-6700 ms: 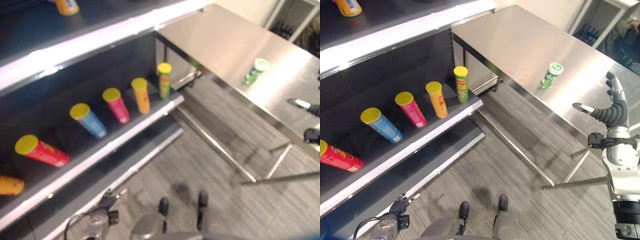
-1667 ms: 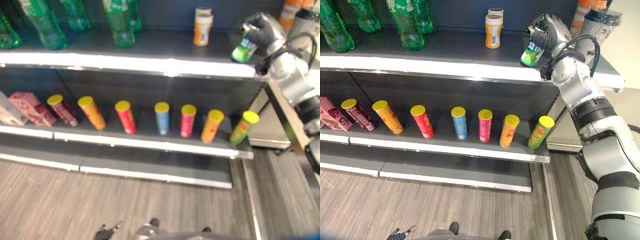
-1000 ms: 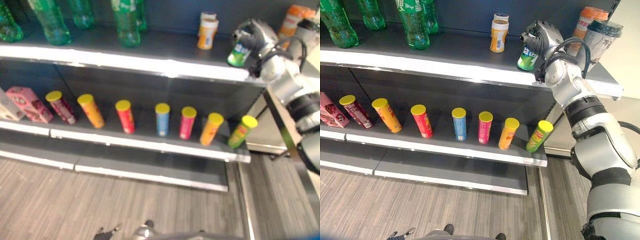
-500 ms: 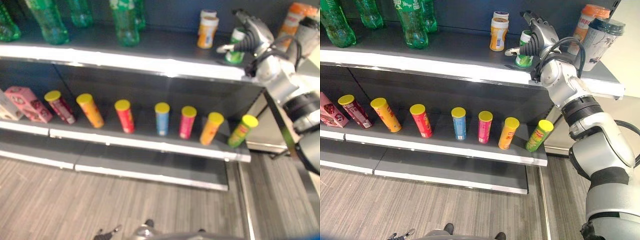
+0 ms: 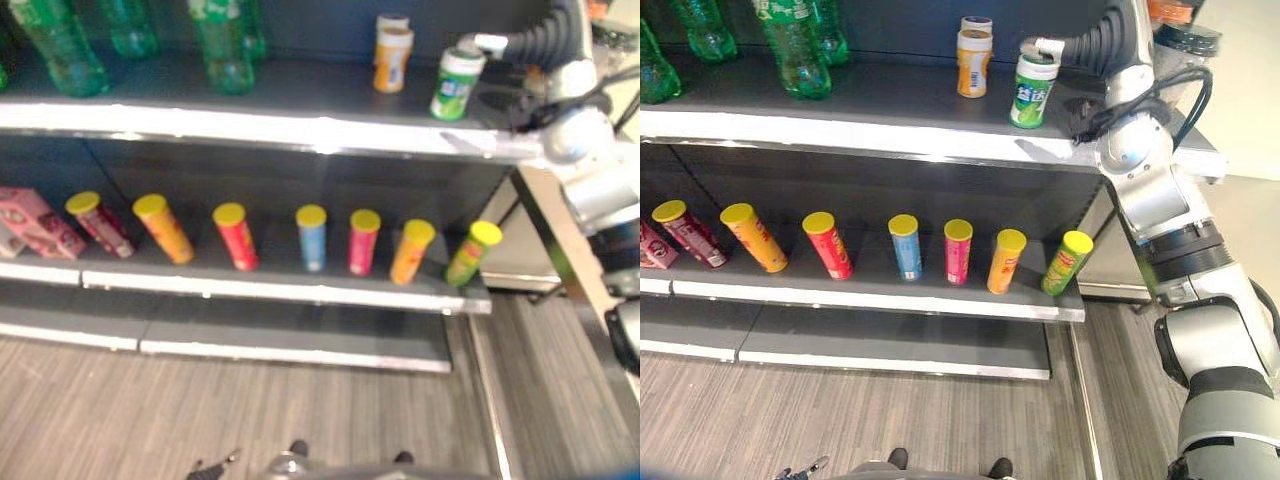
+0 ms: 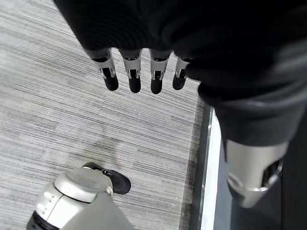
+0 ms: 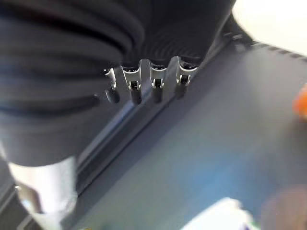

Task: Put the goods on the table back onto the shelves and tidy them up.

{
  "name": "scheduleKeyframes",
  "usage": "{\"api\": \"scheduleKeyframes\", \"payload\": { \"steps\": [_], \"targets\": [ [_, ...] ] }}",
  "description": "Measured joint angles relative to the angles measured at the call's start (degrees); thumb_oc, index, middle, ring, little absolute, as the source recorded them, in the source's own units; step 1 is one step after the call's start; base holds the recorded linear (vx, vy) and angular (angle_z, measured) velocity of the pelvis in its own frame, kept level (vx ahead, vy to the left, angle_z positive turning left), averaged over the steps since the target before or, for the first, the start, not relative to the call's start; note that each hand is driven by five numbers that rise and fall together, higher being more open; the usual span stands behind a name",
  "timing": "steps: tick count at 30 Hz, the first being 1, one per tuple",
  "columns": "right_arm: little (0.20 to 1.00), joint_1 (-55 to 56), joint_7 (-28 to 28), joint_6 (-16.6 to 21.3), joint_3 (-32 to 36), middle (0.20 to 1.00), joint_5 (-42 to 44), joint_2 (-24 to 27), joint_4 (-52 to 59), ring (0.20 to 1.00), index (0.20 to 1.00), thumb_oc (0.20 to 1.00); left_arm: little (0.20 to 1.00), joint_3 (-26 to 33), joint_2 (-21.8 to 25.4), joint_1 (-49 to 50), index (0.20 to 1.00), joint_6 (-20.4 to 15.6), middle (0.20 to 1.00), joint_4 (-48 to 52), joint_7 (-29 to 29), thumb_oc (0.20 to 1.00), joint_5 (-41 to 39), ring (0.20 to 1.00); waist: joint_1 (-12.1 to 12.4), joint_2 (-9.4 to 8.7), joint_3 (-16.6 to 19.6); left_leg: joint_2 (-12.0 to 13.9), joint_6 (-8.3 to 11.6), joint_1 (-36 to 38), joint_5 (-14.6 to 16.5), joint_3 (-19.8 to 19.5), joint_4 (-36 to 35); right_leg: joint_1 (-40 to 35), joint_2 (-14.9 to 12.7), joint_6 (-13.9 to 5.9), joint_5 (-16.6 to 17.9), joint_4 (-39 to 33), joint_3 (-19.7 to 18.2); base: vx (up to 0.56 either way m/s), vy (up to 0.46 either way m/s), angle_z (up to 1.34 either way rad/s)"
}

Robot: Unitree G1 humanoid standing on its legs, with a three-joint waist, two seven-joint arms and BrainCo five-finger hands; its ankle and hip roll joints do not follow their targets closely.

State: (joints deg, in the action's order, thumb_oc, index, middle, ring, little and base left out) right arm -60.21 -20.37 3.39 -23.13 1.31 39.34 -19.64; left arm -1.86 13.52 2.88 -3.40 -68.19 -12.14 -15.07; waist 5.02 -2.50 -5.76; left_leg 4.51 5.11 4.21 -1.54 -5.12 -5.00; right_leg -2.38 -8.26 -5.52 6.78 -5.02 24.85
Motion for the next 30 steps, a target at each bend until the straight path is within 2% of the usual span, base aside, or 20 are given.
{"api": "scheduleKeyframes", "payload": {
  "steps": [1,3,4,7,15,23,30],
  "targets": [
    [1.0,0.0,0.3,-0.3,-1.3,1.0,0.7,-1.8,-0.3,1.0,1.0,1.0,1.0,-0.2,0.2,-0.7,1.0,-0.5,1.0,2.0,-0.6,1.0,-0.6,1.0,-0.4,0.11,0.0,0.0,0.0,0.1,0.0,1.0,0.0,0.5,0.0,-0.19,0.1,0.0,-0.9,-0.01,0.02,-0.26],
    [1.0,0.1,0.8,-0.5,-2.2,1.0,1.6,-2.3,-0.8,1.0,1.0,1.0,1.0,-0.5,-0.6,-2.8,1.0,-1.4,1.0,3.0,-0.6,1.0,-1.5,1.0,-1.1,0.01,-0.1,0.0,-0.01,0.0,0.0,1.3,0.0,0.7,0.0,-0.22,0.3,0.0,-1.3,-0.01,0.021,-0.19],
    [1.0,-0.8,1.3,-0.5,-2.9,1.0,3.9,-4.7,-2.9,1.0,1.0,1.0,1.0,-0.5,-0.8,-3.5,1.0,-1.2,1.0,2.6,-0.5,1.0,-2.4,1.0,-1.9,-0.07,-0.1,0.1,-0.01,0.4,0.0,1.9,0.0,0.7,0.2,-0.24,0.3,0.0,-1.9,0.01,0.012,-0.17],
    [1.0,-0.8,2.6,-0.6,-4.6,1.0,7.1,-6.3,-5.3,1.0,1.0,1.0,1.0,-0.5,-1.5,-3.6,1.0,-1.2,1.0,2.7,-0.4,1.0,-2.5,1.0,-2.2,-0.19,-0.2,0.2,-0.09,0.7,0.1,2.5,0.0,0.7,0.3,-0.25,0.3,0.0,-2.5,0.01,0.006,-0.13],
    [1.0,-2.0,3.6,-1.8,-5.7,1.0,10.0,-7.0,-9.8,1.0,1.0,1.0,1.0,-0.3,-1.5,-1.4,1.0,-0.7,1.0,2.0,-0.2,1.0,-4.1,1.0,-1.7,-0.35,-0.2,0.3,-0.08,0.7,0.1,2.4,0.0,0.7,0.4,-0.12,0.4,0.0,-2.4,0.0,0.0,0.0],
    [1.0,-2.9,4.9,-3.0,-5.7,1.0,14.2,-9.9,-15.5,1.0,1.0,1.0,1.0,-0.4,-1.5,-0.4,1.0,-0.5,1.0,2.0,0.0,1.0,-4.1,1.0,-1.4,-0.63,-0.3,0.3,-0.09,0.6,0.1,2.3,0.0,0.7,0.4,-0.18,0.3,0.0,-2.2,0.0,0.0,0.0],
    [1.0,-4.0,5.0,-3.0,-5.7,1.0,15.1,-12.3,-16.0,1.0,1.0,1.0,1.0,-0.3,-1.4,0.0,1.0,-0.5,1.0,2.0,0.1,1.0,-4.2,1.0,-1.2,-0.65,-0.3,0.2,-0.08,0.4,0.1,2.0,0.0,0.7,0.3,-0.08,0.4,0.0,-2.0,0.0,0.0,0.0]
  ]
}}
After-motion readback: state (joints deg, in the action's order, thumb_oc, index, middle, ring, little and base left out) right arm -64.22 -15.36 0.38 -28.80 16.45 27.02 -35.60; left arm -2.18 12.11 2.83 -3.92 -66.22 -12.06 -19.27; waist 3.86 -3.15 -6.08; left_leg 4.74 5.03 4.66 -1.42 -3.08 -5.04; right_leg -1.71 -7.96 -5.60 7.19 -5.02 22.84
